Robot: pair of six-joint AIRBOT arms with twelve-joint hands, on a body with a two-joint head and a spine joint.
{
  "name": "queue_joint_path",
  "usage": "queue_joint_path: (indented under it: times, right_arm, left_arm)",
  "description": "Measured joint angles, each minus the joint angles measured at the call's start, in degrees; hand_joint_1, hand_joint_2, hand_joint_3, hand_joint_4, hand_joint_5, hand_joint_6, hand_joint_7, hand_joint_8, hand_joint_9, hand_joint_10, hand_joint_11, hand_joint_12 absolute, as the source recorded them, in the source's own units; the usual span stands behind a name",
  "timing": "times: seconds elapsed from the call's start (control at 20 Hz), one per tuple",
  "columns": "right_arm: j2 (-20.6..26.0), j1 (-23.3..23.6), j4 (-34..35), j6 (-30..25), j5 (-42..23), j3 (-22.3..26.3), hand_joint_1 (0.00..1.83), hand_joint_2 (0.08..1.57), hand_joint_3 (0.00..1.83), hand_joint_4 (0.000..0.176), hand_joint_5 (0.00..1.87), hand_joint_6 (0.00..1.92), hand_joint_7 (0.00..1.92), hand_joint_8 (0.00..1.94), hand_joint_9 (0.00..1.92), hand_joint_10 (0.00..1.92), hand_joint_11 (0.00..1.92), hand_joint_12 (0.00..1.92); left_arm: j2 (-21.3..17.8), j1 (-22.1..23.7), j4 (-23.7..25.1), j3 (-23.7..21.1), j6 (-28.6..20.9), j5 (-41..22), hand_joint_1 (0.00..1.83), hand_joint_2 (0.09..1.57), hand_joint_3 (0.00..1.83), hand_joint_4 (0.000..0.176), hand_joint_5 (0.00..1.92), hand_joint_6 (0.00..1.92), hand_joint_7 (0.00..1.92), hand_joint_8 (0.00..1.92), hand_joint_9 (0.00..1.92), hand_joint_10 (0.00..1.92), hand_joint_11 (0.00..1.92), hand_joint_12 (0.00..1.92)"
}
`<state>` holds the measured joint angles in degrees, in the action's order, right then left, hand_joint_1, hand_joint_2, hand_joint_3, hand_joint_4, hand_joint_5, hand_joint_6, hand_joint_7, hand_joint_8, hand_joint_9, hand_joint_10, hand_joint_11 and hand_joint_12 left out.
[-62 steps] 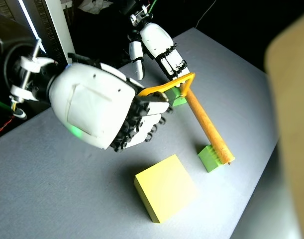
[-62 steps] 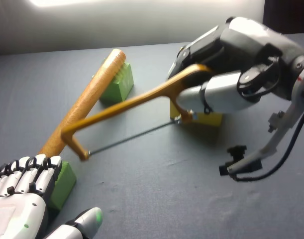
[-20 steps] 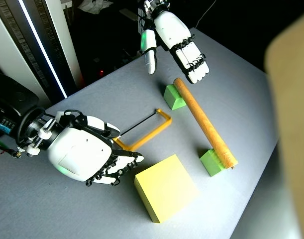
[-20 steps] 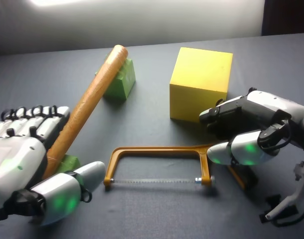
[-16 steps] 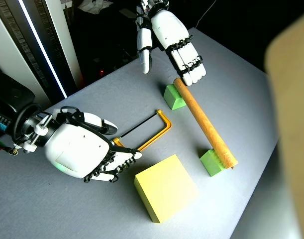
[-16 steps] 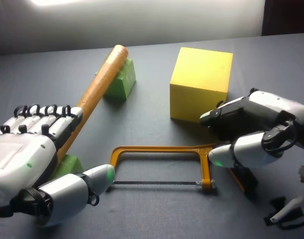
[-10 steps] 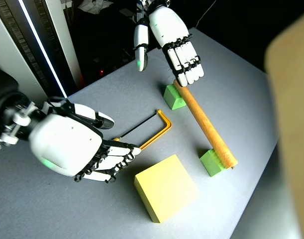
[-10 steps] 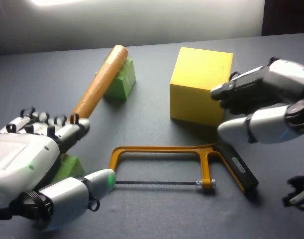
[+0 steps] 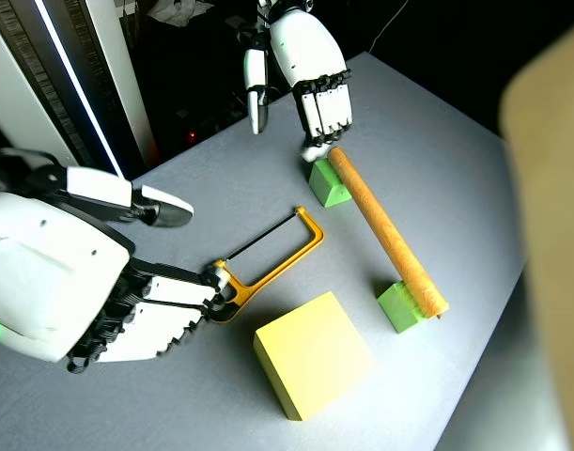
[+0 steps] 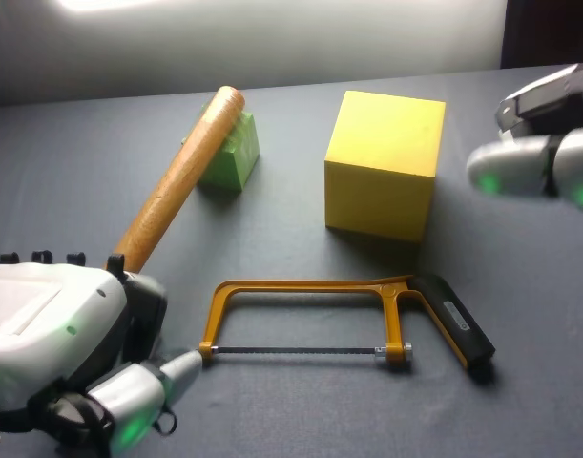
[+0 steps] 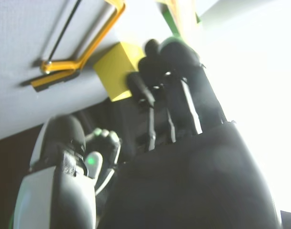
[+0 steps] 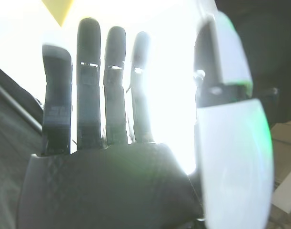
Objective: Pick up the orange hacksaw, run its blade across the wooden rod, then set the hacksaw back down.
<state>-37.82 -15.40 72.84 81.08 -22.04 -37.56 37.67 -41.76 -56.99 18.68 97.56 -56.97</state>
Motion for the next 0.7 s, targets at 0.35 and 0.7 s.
queue_joint_path:
  times: [0.35, 0.7]
  right_arm:
    - [0.2, 0.6, -1.5, 0.6, -1.1, 0.2, 0.96, 1.41, 0.00, 0.034, 1.35, 1.92, 1.48, 1.94, 1.52, 1.92, 1.64, 1.92]
    - [0.2, 0.6, -4.9, 0.3, -1.9, 0.3, 0.94, 1.42, 0.00, 0.046, 1.32, 1.92, 1.46, 1.94, 1.51, 1.92, 1.58, 1.92]
  left_arm:
    - [3.5, 4.6, 0.5, 0.6, 5.2, 1.7, 1.08, 1.40, 0.00, 0.032, 1.48, 1.92, 1.55, 1.92, 1.59, 1.92, 1.70, 1.92]
    - [6.8, 4.3, 0.1, 0.6, 5.7, 1.6, 0.98, 1.43, 0.00, 0.063, 1.39, 1.92, 1.48, 1.92, 1.52, 1.92, 1.64, 1.92]
